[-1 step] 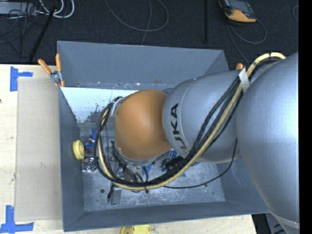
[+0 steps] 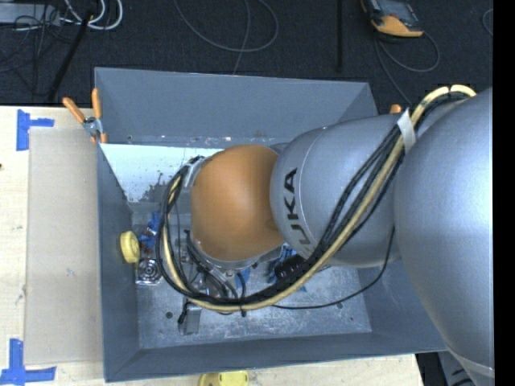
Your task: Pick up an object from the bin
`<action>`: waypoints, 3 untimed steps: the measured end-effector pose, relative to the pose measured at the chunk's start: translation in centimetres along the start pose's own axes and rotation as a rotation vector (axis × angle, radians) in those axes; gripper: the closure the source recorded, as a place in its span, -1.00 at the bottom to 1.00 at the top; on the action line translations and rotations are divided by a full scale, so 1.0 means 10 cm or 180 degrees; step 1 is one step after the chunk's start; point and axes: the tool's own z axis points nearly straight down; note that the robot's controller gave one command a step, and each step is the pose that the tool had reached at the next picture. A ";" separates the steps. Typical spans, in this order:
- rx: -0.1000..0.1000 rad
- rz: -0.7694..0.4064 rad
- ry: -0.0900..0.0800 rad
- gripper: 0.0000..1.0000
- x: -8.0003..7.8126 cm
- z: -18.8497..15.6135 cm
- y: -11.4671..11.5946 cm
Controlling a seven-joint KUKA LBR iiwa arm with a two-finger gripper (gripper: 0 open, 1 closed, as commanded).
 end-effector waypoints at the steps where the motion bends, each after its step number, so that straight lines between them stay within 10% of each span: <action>1: -0.0003 -0.0182 0.0002 -1.00 -0.09 -0.11 -0.46; 2: 0.0009 -0.0097 -0.0017 -1.00 -0.35 0.06 -0.71; 3: -0.0004 -0.0318 0.0003 -1.00 -0.27 -0.15 -0.82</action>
Offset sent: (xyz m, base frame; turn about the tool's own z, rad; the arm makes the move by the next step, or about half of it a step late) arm 0.0473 -0.0479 -0.0218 -0.0179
